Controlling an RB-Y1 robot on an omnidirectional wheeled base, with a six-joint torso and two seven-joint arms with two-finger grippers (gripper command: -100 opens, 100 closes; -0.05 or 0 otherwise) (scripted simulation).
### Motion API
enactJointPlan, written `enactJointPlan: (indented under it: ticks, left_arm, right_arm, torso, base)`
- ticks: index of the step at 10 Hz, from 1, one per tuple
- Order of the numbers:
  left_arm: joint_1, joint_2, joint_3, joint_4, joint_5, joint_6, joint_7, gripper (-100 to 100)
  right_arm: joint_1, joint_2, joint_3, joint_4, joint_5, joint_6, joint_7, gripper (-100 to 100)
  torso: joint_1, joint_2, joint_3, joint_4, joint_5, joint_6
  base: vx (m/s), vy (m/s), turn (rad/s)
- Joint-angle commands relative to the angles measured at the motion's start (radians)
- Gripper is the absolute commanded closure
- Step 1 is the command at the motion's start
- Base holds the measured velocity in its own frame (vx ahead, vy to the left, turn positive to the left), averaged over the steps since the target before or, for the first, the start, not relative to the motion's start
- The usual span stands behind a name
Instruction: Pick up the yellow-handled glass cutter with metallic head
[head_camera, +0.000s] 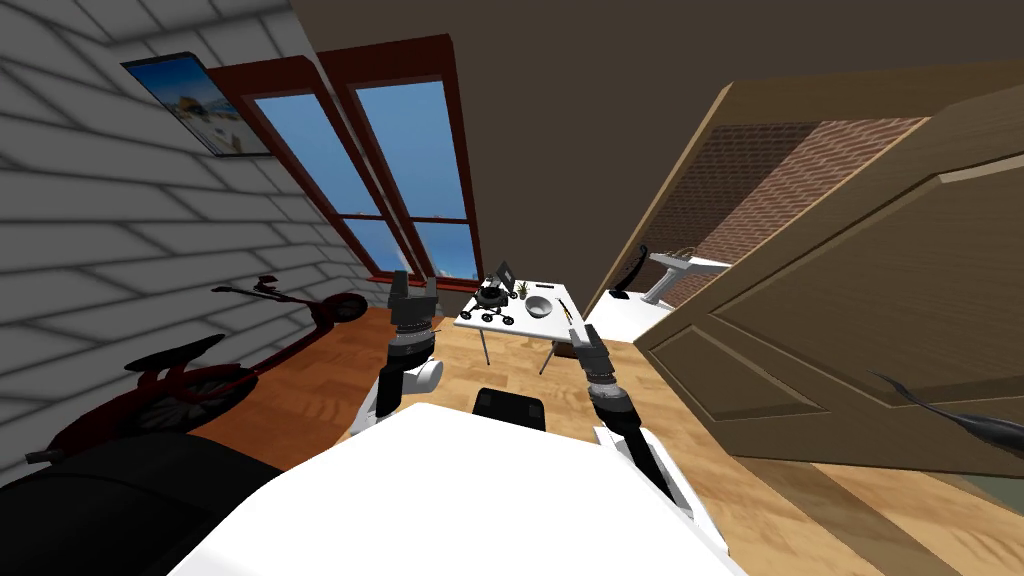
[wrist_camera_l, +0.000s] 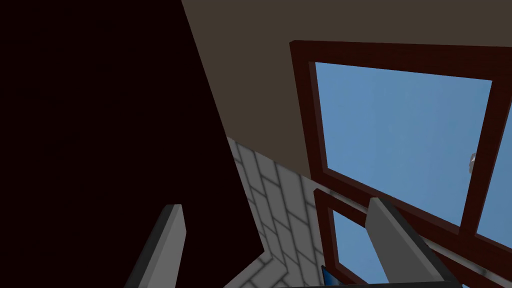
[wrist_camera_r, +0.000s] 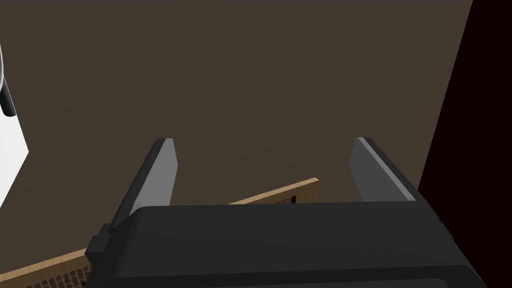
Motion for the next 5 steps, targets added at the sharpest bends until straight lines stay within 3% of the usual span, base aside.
enactJointPlan:
  ticks: [1,2,3,4,5]
  left_arm:
    - [0.000,0.000,0.000,0.000,0.000,0.000,0.000,0]
    - [0.000,0.000,0.000,0.000,0.000,0.000,0.000,0]
    - [0.000,0.000,0.000,0.000,0.000,0.000,0.000,0]
    - [0.000,0.000,0.000,0.000,0.000,0.000,0.000,0]
    - [0.000,0.000,0.000,0.000,0.000,0.000,0.000,0]
  right_arm:
    - [0.016,-0.032,0.014,0.003,-0.002,0.006,-0.011,-100]
    - [0.029,-0.070,0.045,0.039,-0.006,0.012,-0.028,-100]
    - [0.029,-0.084,0.045,0.039,-0.006,0.012,-0.028,-100]
    - [0.042,-0.121,0.078,0.073,-0.011,0.018,-0.046,-100]
    - [0.042,-0.136,0.078,0.078,-0.011,0.018,-0.046,-100]
  torso:
    - [0.000,0.000,0.000,0.000,0.000,0.000]
    - [0.000,0.000,0.000,0.000,0.000,0.000]
    - [0.001,0.000,0.000,0.000,0.000,0.000]
    - [0.000,0.000,0.000,0.000,0.000,0.000]
    - [0.001,0.001,0.001,0.000,0.000,0.000]
  base:
    - [-0.033,0.033,0.061]
    - [-0.039,0.046,0.131]
    - [-0.037,0.042,0.071]
    - [-0.052,0.052,0.163]
    - [-0.042,0.035,0.074]
